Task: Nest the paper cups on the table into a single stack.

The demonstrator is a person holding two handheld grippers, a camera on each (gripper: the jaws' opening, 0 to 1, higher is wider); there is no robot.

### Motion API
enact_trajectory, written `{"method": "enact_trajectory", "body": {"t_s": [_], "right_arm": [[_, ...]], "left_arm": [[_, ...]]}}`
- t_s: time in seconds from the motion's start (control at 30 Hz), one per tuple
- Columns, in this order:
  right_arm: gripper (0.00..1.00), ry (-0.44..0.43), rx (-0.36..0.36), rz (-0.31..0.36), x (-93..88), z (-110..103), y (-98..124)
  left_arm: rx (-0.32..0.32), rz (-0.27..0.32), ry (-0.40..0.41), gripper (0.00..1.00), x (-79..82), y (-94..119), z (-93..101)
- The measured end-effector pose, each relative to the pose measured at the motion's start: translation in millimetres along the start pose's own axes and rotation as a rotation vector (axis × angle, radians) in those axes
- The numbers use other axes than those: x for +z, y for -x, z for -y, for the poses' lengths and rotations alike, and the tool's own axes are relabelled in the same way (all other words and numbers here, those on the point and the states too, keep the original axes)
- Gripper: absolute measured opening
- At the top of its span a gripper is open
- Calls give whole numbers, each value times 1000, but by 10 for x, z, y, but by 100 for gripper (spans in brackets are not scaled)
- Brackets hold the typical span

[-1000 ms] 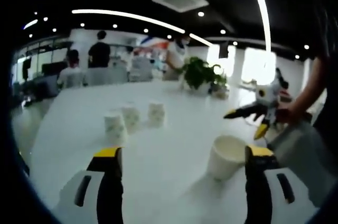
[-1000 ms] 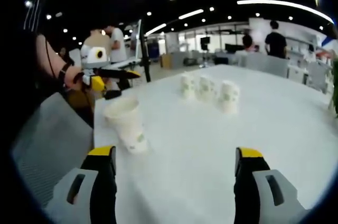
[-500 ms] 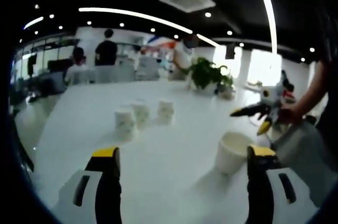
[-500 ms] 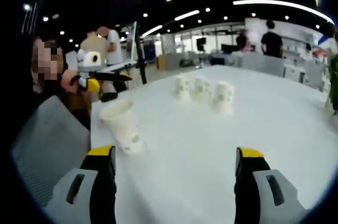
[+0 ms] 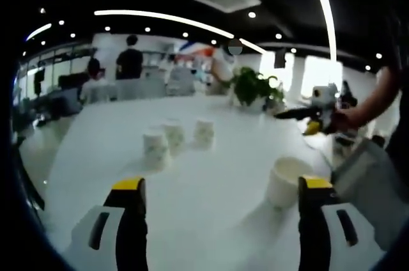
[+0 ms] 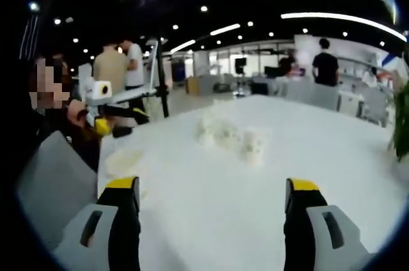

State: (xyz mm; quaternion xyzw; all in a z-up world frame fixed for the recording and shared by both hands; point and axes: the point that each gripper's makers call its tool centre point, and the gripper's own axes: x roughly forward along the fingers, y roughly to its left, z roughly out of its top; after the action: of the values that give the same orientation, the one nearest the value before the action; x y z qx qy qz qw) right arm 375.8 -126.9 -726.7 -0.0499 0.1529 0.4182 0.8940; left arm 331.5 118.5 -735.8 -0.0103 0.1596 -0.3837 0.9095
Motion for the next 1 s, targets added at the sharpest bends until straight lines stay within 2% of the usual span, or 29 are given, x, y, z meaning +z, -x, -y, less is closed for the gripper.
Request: {"method": "enact_trajectory", "body": {"t_s": [0.1, 0.3, 0.37, 0.5, 0.77, 1.0], "right_arm": [[92, 23, -5, 9, 141, 154, -131], [92, 91, 14, -31, 236, 302, -379], [92, 100, 26, -25, 283, 341, -470], [92, 117, 60, -23, 311, 412, -653], [91, 134, 71, -38, 334, 503, -926], [88, 109, 86, -55, 295, 611, -1210]], "left_arm": [[8, 5, 4, 97, 7, -1, -29], [7, 8, 2, 96, 4, -20, -42], [8, 6, 5, 96, -6, -20, -49], [16, 6, 13, 96, -17, -18, -78], [21, -8, 13, 95, -71, -30, -118], [20, -16, 25, 94, -114, -47, -125]]}}
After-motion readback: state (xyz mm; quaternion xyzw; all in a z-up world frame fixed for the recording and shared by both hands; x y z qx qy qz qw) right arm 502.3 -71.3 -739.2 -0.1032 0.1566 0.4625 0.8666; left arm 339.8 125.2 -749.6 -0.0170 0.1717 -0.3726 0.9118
